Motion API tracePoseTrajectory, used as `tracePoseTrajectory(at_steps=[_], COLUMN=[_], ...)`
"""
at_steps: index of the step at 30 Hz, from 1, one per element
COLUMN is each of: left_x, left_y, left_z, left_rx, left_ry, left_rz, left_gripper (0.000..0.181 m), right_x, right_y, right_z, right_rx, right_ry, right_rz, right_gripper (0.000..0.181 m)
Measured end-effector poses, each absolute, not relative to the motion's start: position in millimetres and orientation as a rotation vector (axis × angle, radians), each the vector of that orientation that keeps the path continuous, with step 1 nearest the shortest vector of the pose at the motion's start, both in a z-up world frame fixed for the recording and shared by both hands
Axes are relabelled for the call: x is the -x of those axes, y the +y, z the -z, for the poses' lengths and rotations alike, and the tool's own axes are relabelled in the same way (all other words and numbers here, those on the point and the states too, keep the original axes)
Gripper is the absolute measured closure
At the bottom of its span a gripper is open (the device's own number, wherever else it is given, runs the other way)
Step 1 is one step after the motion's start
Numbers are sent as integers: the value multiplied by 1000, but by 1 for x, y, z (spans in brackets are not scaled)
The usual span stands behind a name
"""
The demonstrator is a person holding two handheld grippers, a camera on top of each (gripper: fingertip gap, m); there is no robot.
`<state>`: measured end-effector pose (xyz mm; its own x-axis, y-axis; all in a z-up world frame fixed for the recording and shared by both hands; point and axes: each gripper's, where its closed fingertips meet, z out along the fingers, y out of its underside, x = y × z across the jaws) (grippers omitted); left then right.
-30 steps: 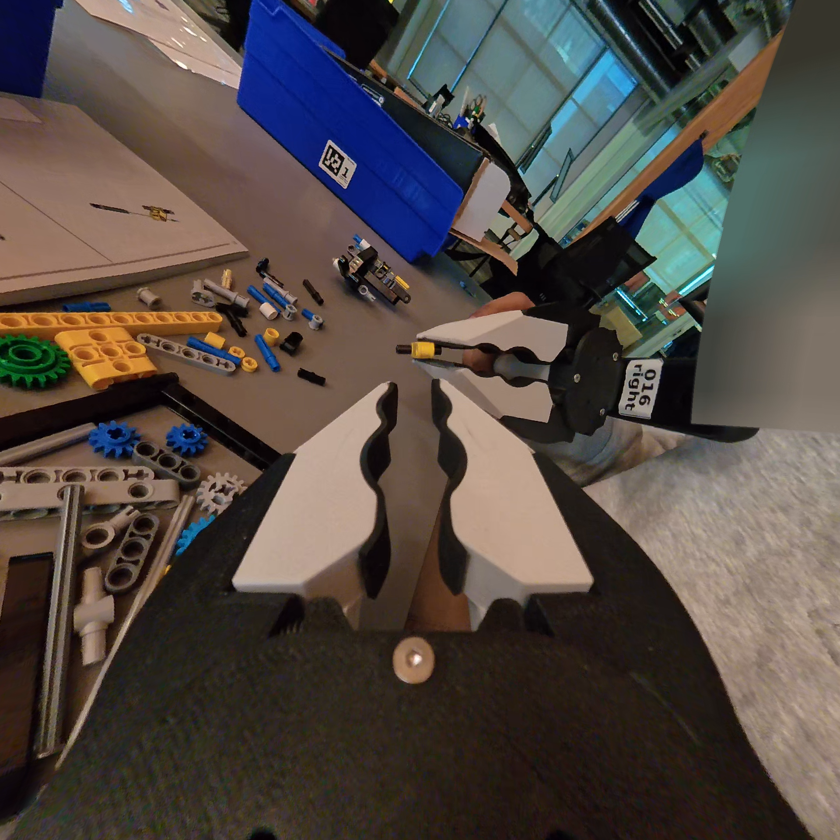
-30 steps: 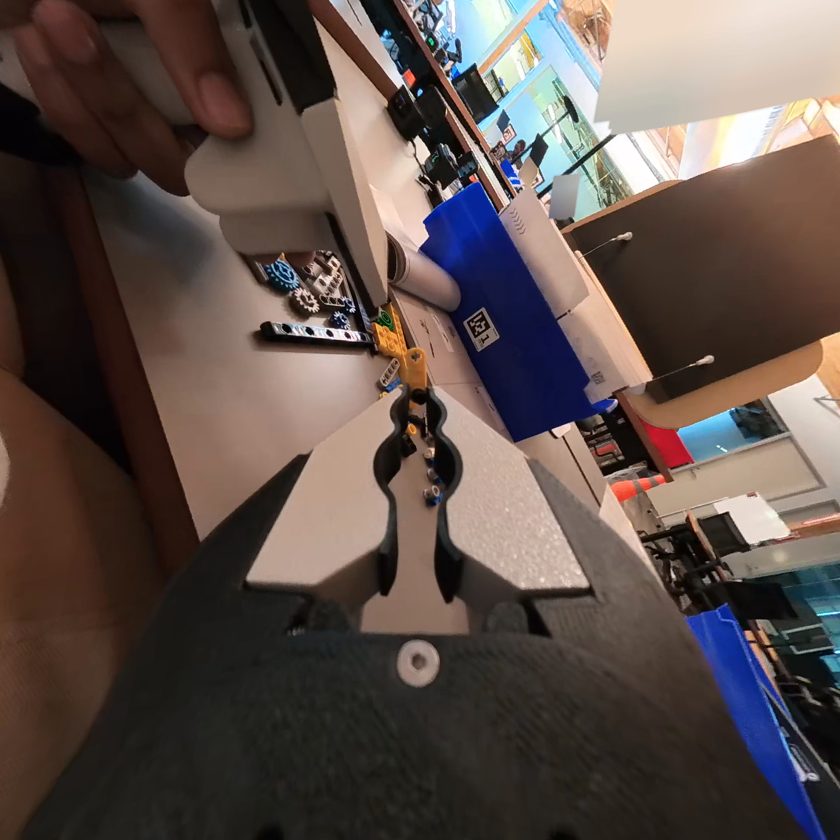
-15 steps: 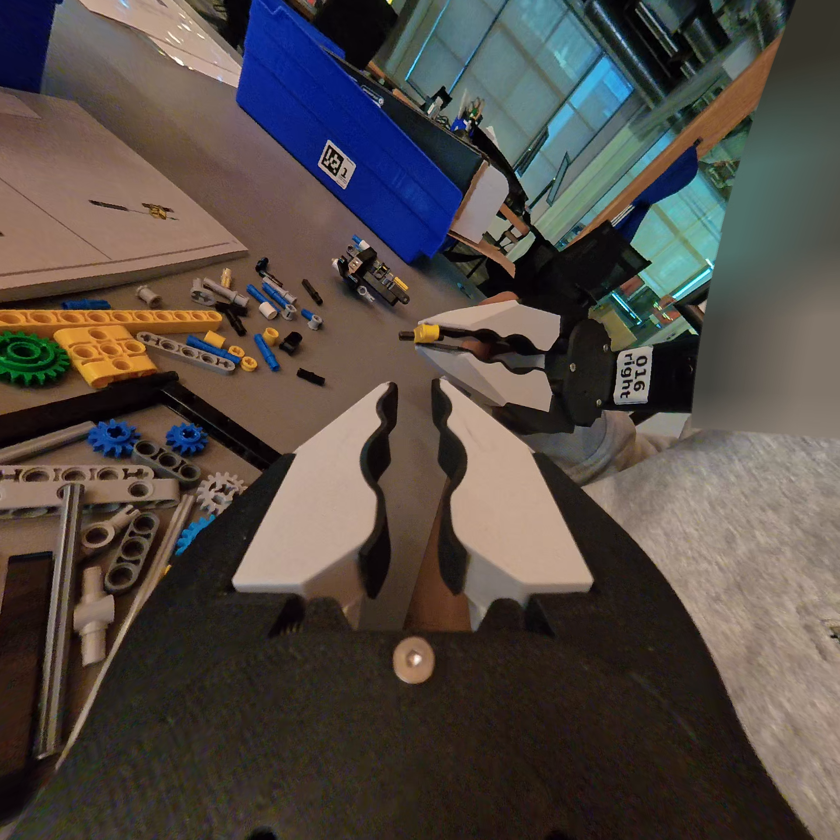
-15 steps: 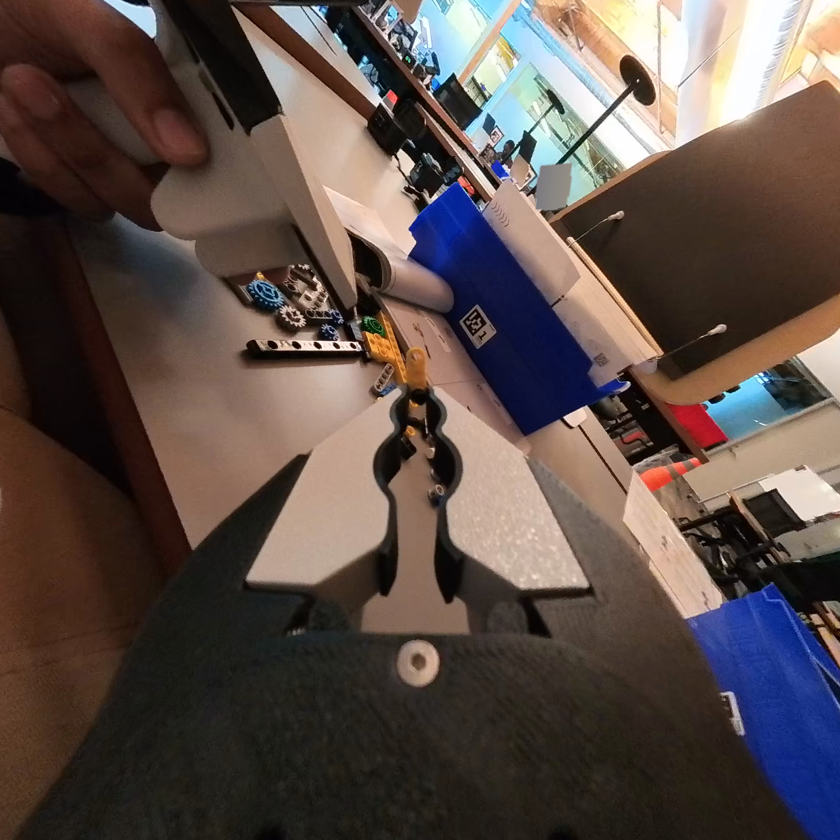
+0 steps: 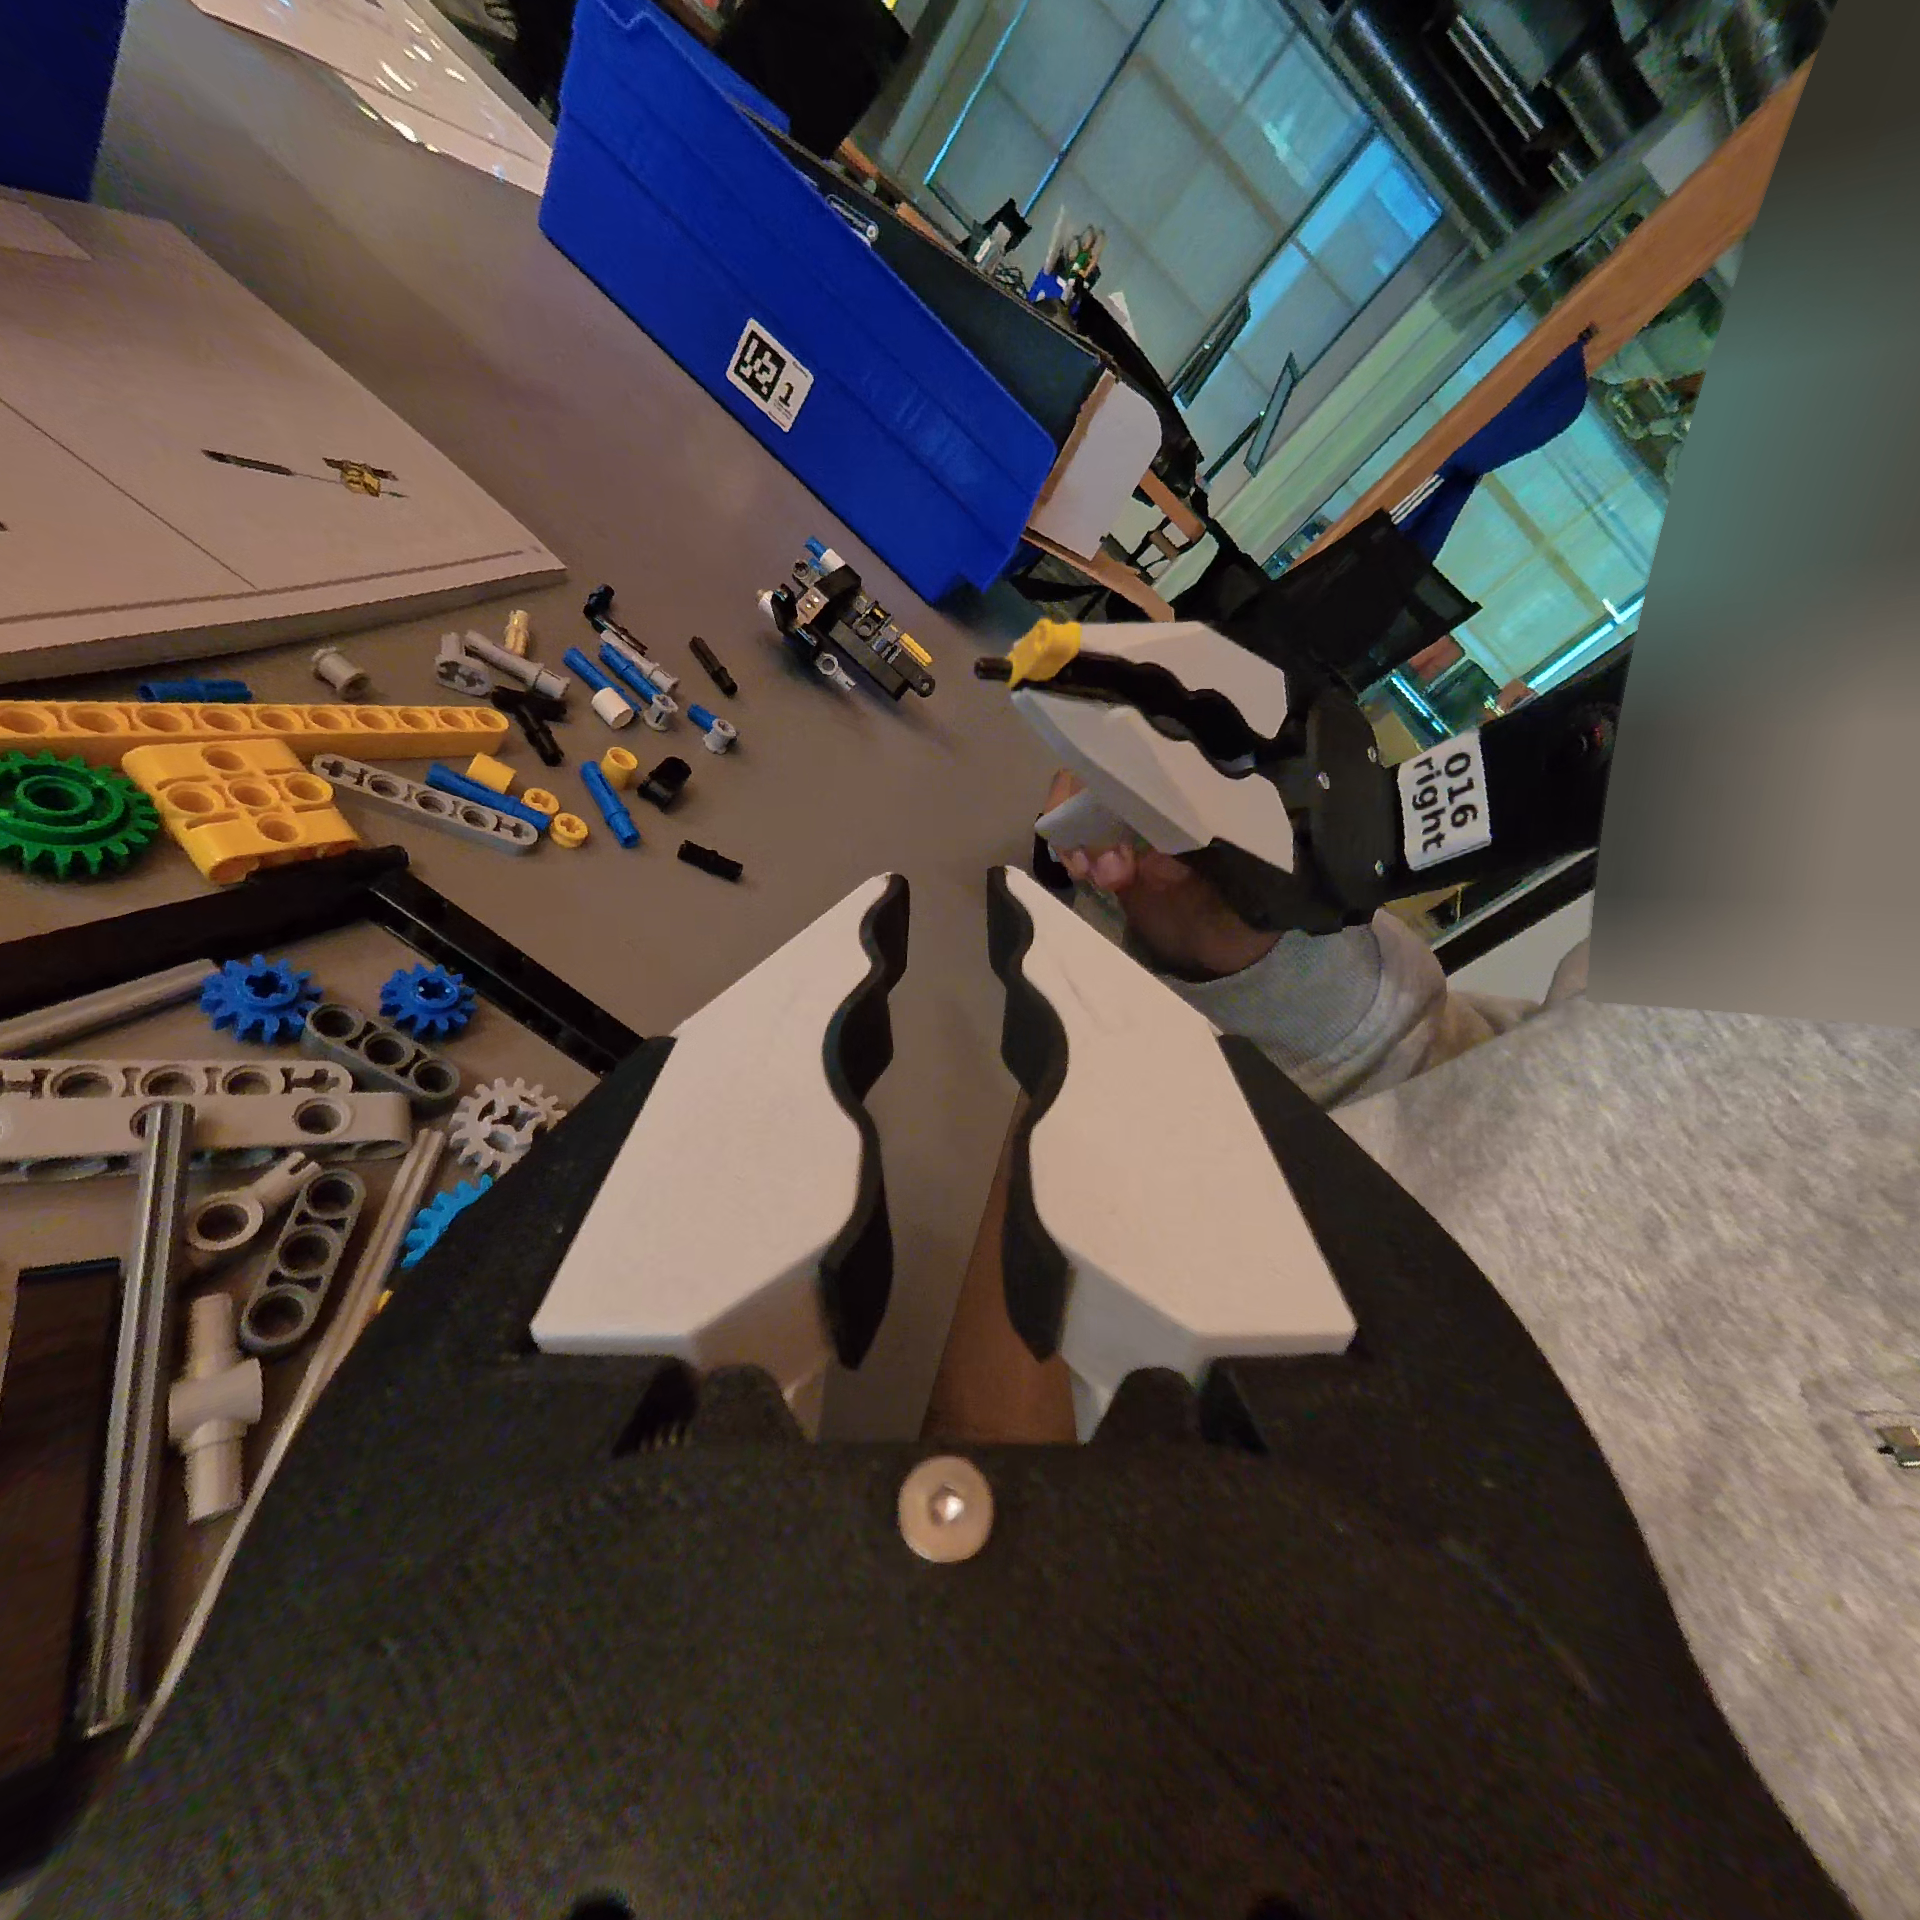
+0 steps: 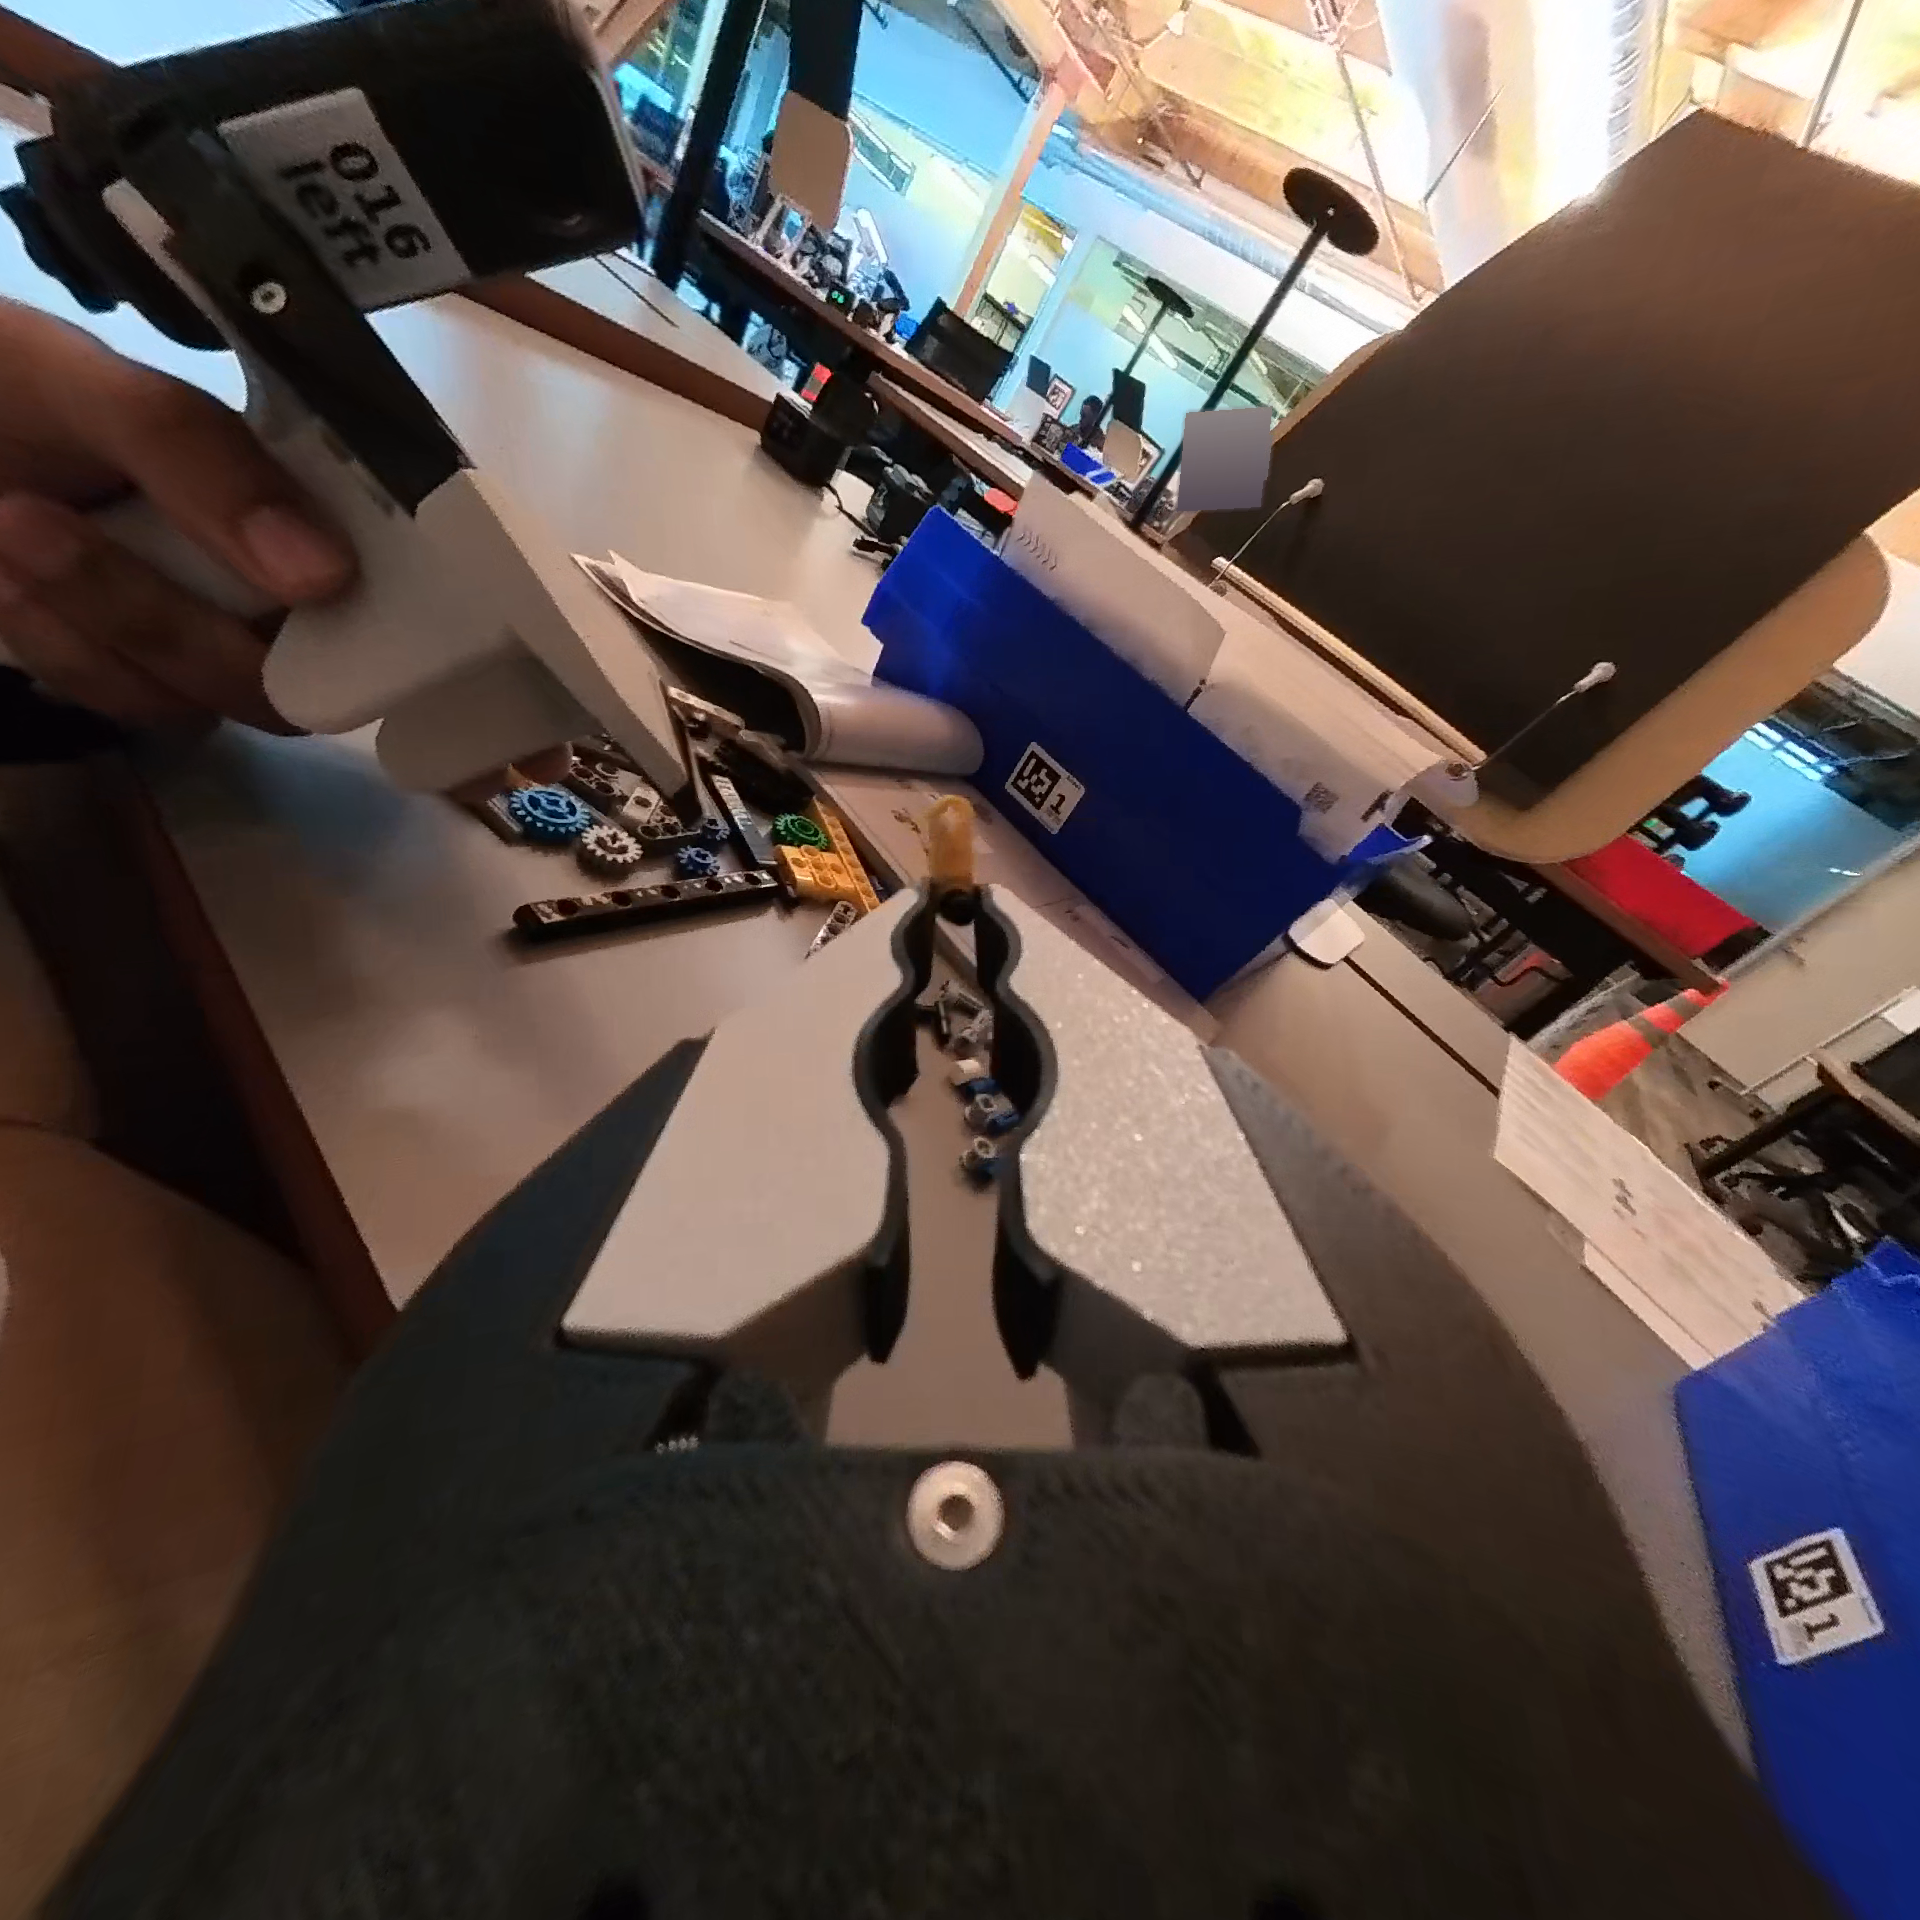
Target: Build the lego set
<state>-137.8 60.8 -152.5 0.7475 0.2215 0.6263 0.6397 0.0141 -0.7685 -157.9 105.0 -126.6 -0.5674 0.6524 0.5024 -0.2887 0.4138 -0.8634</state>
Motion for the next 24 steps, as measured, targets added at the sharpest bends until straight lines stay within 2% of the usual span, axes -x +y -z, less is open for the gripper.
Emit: tracePoseTrajectory(at_steps=[13, 18, 21, 24], left_x=[138, 146, 146, 152], left_y=[60, 66, 85, 114], left_z=[152, 155, 155, 163], left_rx=[1560, 1560, 1568, 1685], left_ry=[-720, -781, -862, -875], left_rz=[364, 322, 442, 413], left_gripper=[167, 167, 172, 174], right_x=[163, 166, 163, 158], right_y=[115, 152, 181, 196], right_z=[115, 98, 95, 100], right_rx=[423, 616, 712, 823], right_ry=[-1703, -1604, -1554, -1502], right_rz=[-1399, -1419, -1414, -1542], right_gripper=[177, 177, 176, 177])
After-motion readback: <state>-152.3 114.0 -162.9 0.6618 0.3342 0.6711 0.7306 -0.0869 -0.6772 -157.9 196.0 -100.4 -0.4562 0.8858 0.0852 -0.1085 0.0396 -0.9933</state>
